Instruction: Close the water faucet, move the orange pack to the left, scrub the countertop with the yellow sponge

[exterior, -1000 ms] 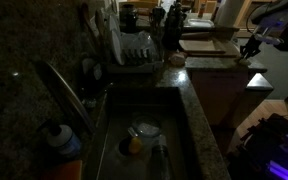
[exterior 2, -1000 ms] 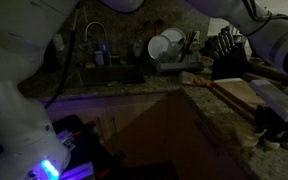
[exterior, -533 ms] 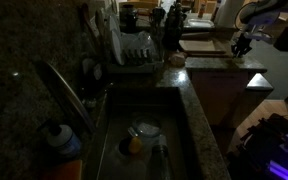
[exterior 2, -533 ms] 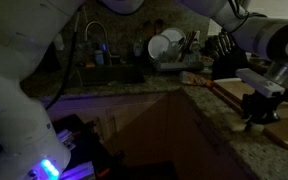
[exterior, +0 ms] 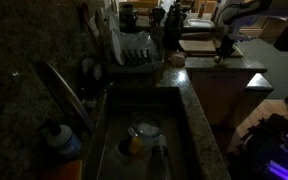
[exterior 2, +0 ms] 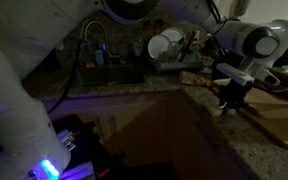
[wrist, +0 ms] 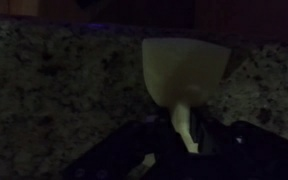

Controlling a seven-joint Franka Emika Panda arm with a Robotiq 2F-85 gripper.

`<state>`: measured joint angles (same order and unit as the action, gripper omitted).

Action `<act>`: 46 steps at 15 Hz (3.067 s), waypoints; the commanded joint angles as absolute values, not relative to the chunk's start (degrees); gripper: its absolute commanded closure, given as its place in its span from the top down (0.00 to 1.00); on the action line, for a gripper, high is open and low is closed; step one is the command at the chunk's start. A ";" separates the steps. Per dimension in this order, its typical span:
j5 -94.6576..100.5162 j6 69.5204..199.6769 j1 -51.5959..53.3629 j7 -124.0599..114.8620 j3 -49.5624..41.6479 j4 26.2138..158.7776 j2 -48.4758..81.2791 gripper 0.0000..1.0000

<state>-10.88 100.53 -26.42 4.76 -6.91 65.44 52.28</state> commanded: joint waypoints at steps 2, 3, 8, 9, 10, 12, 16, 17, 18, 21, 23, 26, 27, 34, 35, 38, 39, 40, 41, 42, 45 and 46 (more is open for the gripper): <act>-4.24 103.21 -18.97 7.39 -5.73 63.59 55.30 0.06; -2.40 103.54 -17.24 7.64 -5.74 63.33 55.57 0.06; 7.52 105.90 -10.17 10.75 -5.79 61.71 56.63 0.06; 8.88 106.81 -9.85 12.03 -5.57 61.76 56.60 0.06; 9.09 107.61 -10.16 13.07 -5.11 61.67 56.62 0.06; 8.42 107.79 -11.16 14.22 -4.76 62.26 56.08 0.06; 6.51 108.75 -13.87 13.84 -5.99 67.51 52.51 0.06; 6.35 109.78 -14.39 13.59 -6.40 68.61 51.72 0.06; 6.54 111.33 -15.06 13.59 -6.88 69.99 50.83 0.06; 6.15 116.39 -17.86 13.38 -8.24 74.30 48.42 0.06; 5.09 118.18 -20.17 13.49 -8.52 76.78 47.26 0.06; 2.43 118.00 -23.71 14.31 -8.08 79.15 45.93 0.06; 0.51 115.25 -25.14 14.36 -7.97 78.70 45.95 0.06; -3.38 114.59 -30.75 10.89 -11.21 81.24 44.32 0.06; -2.59 114.91 -30.82 9.78 -12.49 81.78 44.21 0.06; -1.89 114.53 -30.69 6.49 -15.85 83.13 43.96 0.06; -1.43 114.63 -30.37 5.30 -17.06 83.72 43.78 0.06; -1.12 114.83 -30.11 4.22 -18.04 84.22 43.53 0.06; -0.74 114.54 -30.38 3.25 -18.30 83.89 43.60 0.06; -0.29 114.75 -30.24 2.45 -18.84 83.86 43.62 0.06; 1.80 115.14 -29.55 0.19 -19.87 83.45 43.96 0.06; 2.22 115.04 -29.47 0.29 -19.57 83.24 44.12 0.06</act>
<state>0.50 113.43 -30.56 1.69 -19.17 81.03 45.32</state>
